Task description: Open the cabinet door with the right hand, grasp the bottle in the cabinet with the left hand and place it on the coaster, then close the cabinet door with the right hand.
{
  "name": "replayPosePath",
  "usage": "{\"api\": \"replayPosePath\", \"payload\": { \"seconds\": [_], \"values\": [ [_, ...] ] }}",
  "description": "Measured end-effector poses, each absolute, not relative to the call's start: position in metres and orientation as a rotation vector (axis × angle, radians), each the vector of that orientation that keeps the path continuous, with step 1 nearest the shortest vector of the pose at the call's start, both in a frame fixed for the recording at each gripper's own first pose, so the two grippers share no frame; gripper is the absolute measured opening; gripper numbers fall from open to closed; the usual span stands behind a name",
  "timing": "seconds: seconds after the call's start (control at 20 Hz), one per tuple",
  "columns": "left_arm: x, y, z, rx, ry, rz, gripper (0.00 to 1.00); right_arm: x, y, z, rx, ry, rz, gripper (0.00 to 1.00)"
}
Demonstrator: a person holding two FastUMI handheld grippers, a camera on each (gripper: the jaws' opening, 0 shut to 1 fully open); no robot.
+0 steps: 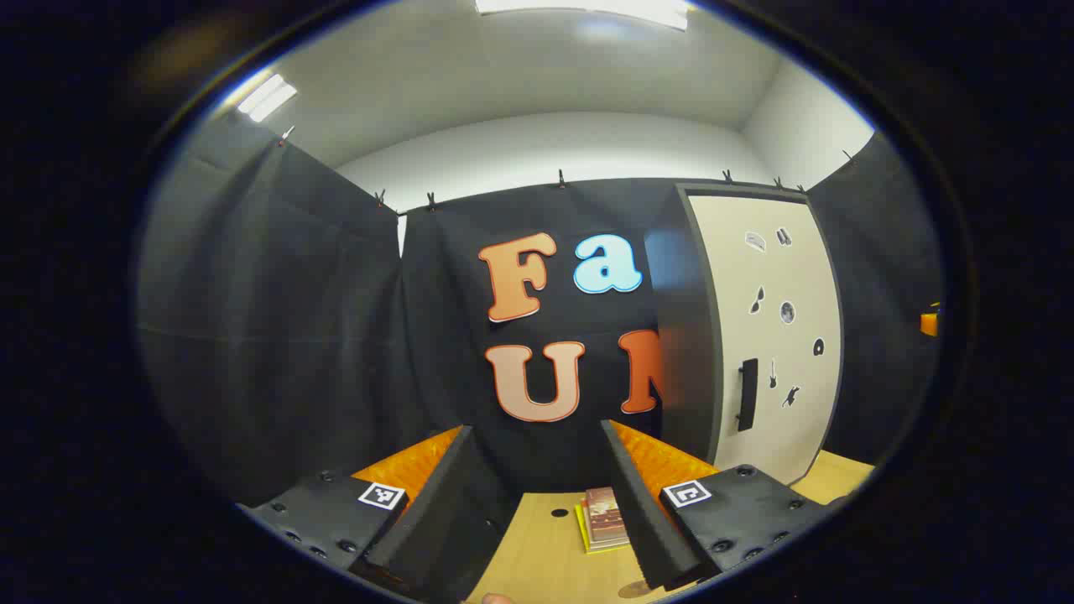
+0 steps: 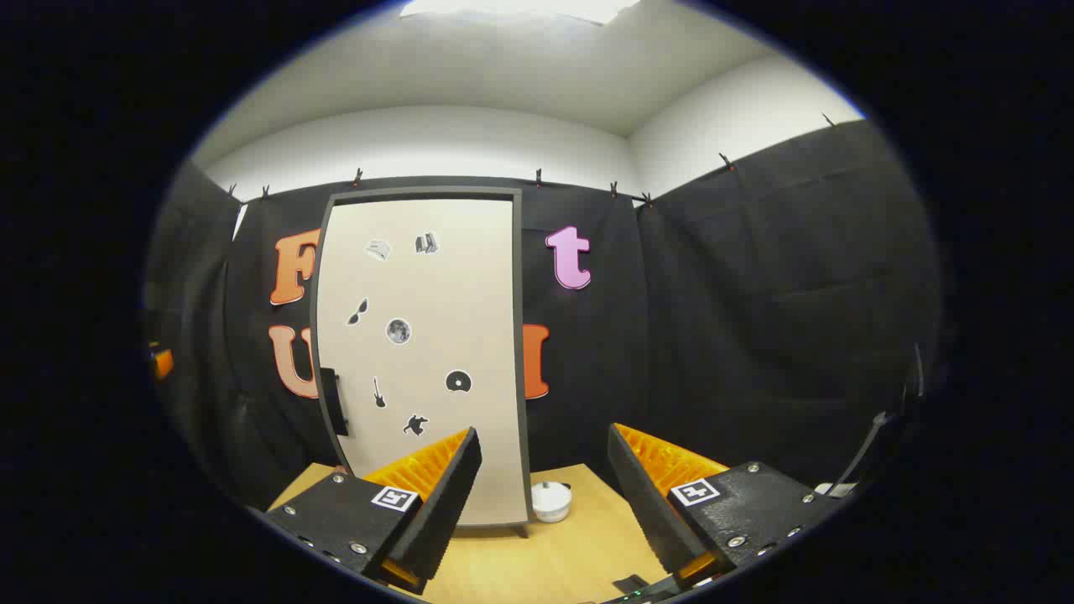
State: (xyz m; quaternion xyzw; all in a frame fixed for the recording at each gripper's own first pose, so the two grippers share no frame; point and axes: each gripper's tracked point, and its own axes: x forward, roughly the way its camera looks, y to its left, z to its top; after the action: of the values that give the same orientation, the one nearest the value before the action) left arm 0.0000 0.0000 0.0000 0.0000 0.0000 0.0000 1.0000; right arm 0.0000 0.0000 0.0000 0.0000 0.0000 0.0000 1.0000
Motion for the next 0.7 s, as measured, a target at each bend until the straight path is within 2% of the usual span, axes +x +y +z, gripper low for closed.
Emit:
{"api": "replayPosePath", "payload": {
  "seconds": [0.1,0.2,0.25,0.3,0.35,0.7],
  "values": [
    [-0.009,0.02,0.014,-0.03,-0.001,0.022,0.93,-0.004,0.003,0.017,-0.049,-0.037,-0.01,0.94],
    [-0.015,0.037,0.026,-0.045,-0.018,0.057,0.96,-0.008,0.011,0.028,-0.063,-0.06,-0.001,0.94],
    [-0.016,0.045,0.031,-0.028,-0.03,0.077,0.93,-0.009,0.014,0.033,-0.06,-0.071,0.005,0.94],
    [-0.017,0.05,0.036,-0.008,-0.04,0.088,0.96,-0.01,0.017,0.036,-0.053,-0.08,0.012,0.94],
    [-0.017,0.053,0.039,0.013,-0.048,0.091,0.94,-0.009,0.019,0.039,-0.046,-0.087,0.015,0.94],
    [-0.009,0.051,0.024,0.005,-0.016,0.08,0.94,0.002,0.026,0.036,-0.037,-0.076,0.026,0.94]
  ]
}}
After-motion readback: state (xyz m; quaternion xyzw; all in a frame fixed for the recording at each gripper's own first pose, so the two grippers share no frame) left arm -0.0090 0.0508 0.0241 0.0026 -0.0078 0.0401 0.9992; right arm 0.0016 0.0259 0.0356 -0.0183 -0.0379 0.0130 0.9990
